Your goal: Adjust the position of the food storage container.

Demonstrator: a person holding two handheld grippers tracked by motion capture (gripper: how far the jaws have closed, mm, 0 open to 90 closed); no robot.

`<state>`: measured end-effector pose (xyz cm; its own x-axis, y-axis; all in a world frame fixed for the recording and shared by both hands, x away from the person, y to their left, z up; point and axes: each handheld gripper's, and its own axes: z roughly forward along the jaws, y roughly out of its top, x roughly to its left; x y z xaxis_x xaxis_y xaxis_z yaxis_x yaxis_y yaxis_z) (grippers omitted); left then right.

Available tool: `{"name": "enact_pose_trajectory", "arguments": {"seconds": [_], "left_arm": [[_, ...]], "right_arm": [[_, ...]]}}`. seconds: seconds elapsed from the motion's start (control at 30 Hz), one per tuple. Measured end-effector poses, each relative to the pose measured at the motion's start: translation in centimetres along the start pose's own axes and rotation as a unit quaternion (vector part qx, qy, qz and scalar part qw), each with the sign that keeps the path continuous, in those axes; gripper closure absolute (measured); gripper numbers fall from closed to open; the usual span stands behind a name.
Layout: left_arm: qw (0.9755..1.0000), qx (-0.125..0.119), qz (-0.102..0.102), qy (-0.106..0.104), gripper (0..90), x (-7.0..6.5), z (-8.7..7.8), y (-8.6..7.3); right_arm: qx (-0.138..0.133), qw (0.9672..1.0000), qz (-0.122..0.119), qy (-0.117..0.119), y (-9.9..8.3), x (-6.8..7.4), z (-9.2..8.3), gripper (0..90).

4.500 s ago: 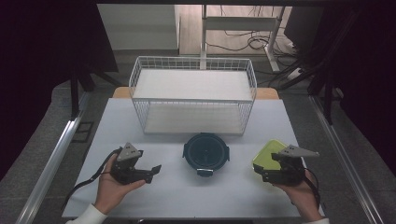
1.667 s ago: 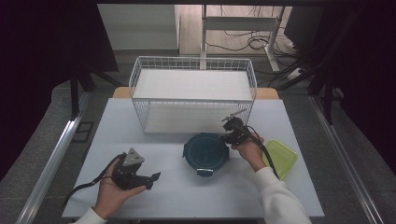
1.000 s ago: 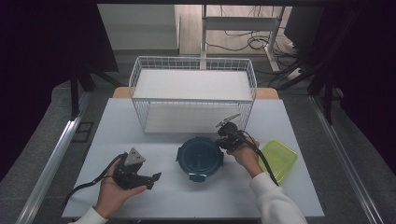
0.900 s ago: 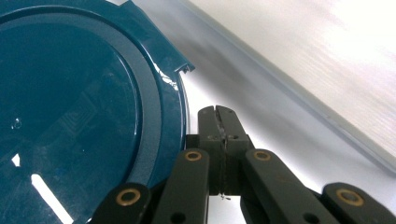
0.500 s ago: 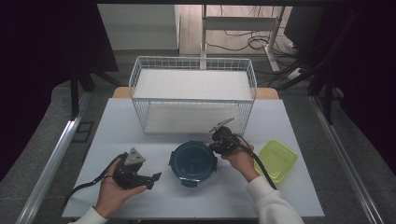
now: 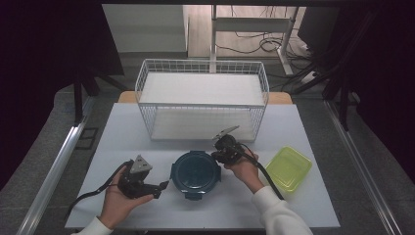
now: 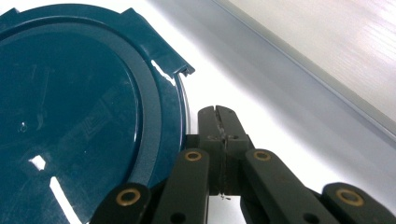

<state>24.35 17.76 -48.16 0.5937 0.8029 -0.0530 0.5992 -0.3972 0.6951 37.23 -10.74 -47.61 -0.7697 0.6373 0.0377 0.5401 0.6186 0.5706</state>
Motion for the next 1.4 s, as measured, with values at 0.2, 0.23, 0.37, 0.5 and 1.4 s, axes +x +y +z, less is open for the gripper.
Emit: {"name": "enact_pose_trajectory", "arguments": {"seconds": [0.2,0.23,0.37,0.5,1.4], "left_arm": [[1.0000,-0.001,0.000,0.002,16.5,0.1,-0.1,0.0],[1.0000,-0.002,0.000,0.002,16.5,0.1,-0.1,0.0],[1.0000,-0.007,0.002,0.004,16.3,0.2,-0.4,-0.1],[1.0000,-0.006,0.003,0.003,16.1,0.2,-0.3,-0.1],[0.9970,-0.031,-0.068,-0.016,16.7,2.4,-0.4,-1.1]], "right_arm": [[-0.010,0.9999,0.010,0.002,0.1,0.3,0.2,89.0],[-0.017,0.9997,0.019,0.005,0.1,0.2,-0.1,89.0],[-0.049,0.9984,0.028,-0.006,0.0,0.2,-2.1,89.0],[-0.086,0.9959,0.029,-0.010,-1.3,0.5,-4.7,89.0],[-0.159,0.9780,0.114,0.072,-8.7,-0.2,-8.6,23.4]]}}
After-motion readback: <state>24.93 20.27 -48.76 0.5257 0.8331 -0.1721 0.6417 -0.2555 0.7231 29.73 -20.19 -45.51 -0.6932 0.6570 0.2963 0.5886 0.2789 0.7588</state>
